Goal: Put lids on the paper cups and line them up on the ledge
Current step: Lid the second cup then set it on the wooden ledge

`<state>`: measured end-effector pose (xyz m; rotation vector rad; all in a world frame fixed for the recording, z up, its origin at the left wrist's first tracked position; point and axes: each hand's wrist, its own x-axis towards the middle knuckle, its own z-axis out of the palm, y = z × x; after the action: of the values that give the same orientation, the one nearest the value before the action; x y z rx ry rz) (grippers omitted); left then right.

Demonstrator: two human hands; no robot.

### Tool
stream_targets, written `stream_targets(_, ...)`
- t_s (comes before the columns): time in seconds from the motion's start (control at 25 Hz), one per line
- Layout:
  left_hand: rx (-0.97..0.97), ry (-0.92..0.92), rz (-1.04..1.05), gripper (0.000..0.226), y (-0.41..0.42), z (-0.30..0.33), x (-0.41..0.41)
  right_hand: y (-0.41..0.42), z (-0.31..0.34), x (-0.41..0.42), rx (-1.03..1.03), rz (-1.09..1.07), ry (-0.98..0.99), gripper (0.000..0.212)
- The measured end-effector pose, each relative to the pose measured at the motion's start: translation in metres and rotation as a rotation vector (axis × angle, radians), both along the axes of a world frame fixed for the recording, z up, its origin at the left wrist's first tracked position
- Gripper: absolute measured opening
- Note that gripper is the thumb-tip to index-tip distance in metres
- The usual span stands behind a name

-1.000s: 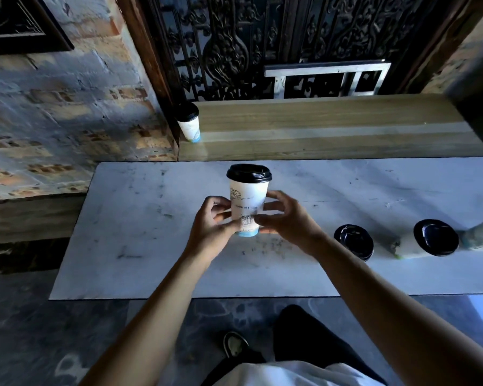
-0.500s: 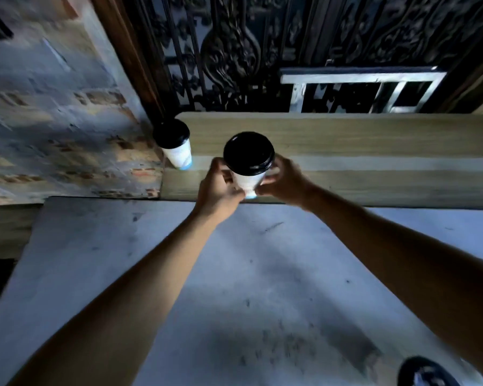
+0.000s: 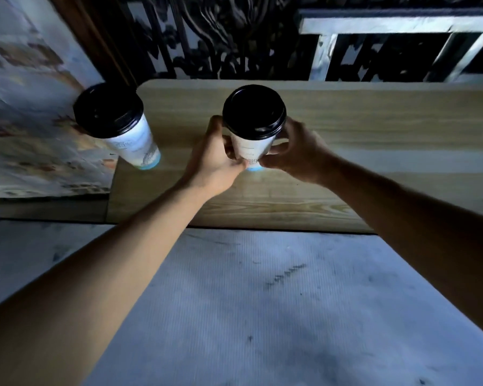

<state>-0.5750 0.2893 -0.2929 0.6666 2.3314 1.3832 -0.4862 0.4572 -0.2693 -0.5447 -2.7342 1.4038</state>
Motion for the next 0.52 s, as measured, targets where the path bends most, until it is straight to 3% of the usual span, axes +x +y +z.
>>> stream_targets(0.16,-0.041,0.052,-0.016,0.072,0.001,0.001,-0.007,0.003,-0.004,-0.001,-0.006,0.001,-0.019,0.064)
stream_targets(0.4,-0.123,-0.071,0.072,0.085,-0.011,0.007,0.008,0.001,0.010,0.011,-0.095,-0.117,-0.143,0.098)
stream_targets(0.52,-0.081,-0.109,0.166,0.085,-0.038,0.021,0.032,0.003,0.028,0.048,-0.038,-0.155,-0.229,0.096)
